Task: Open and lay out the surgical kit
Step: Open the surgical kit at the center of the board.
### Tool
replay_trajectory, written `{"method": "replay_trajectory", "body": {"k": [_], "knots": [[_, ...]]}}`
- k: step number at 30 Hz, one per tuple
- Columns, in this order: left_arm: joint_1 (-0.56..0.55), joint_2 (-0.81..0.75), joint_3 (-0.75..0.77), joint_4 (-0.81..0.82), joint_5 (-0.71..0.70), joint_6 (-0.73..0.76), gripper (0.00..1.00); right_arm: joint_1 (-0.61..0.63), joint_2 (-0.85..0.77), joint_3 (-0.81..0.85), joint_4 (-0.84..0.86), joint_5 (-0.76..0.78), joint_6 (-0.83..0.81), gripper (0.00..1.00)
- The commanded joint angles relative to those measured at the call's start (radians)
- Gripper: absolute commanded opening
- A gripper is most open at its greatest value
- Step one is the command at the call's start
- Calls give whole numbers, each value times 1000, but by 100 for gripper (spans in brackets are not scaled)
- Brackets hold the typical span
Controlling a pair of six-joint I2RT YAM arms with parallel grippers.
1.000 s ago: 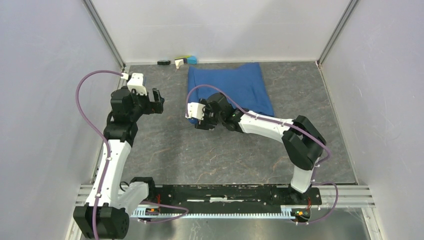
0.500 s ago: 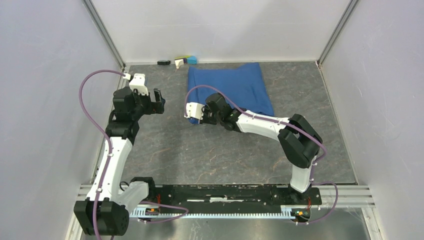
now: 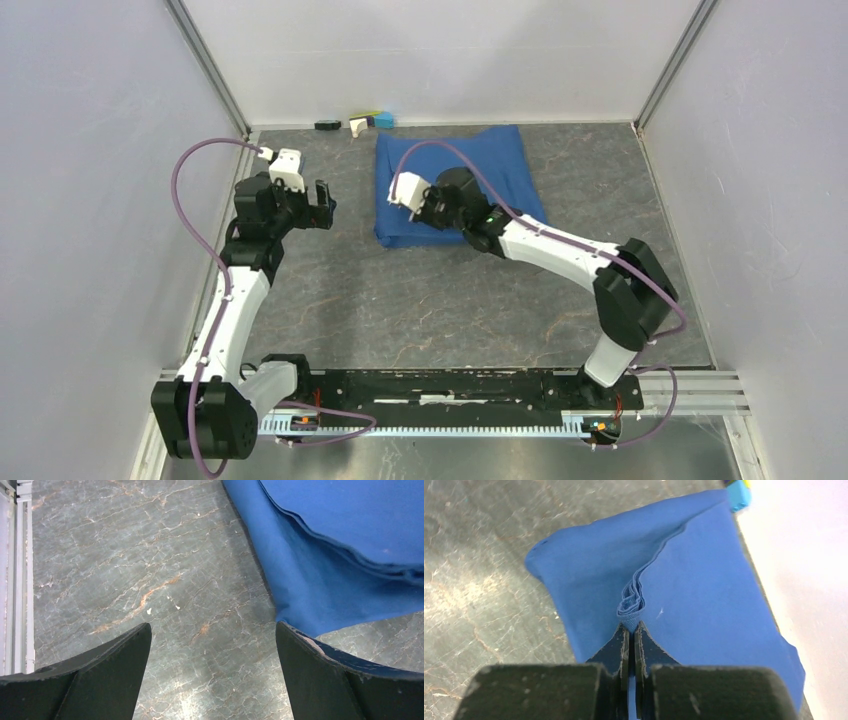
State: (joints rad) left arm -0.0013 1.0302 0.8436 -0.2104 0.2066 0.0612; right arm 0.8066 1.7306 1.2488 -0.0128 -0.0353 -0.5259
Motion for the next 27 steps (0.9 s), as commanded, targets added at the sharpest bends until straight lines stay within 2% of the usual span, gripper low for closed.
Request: {"method": "replay_trajectory", "body": {"k": [1, 6, 13, 17, 20, 23, 27], "knots": [[0, 7, 6, 86, 42, 38, 100, -80, -110, -38, 72, -63, 124, 0], [-1, 15, 12, 102, 60, 30, 100, -181, -171, -100, 113, -117, 231, 0], [0, 40, 25, 112, 108, 5, 100, -429, -351, -294, 242, -113, 370, 0], [0, 57, 24, 134, 145, -11, 100, -635, -498, -443, 260, -132, 405, 0], [-2, 79, 27, 150, 181, -22, 100, -795, -583, -530, 233, -147, 383, 0], [-3, 103, 36, 153, 208, -34, 100, -1007, -646, -583, 193, -140, 324, 0], [-8, 140, 53, 156, 233, -43, 100, -1227, -653, -607, 131, -105, 212, 16]]}}
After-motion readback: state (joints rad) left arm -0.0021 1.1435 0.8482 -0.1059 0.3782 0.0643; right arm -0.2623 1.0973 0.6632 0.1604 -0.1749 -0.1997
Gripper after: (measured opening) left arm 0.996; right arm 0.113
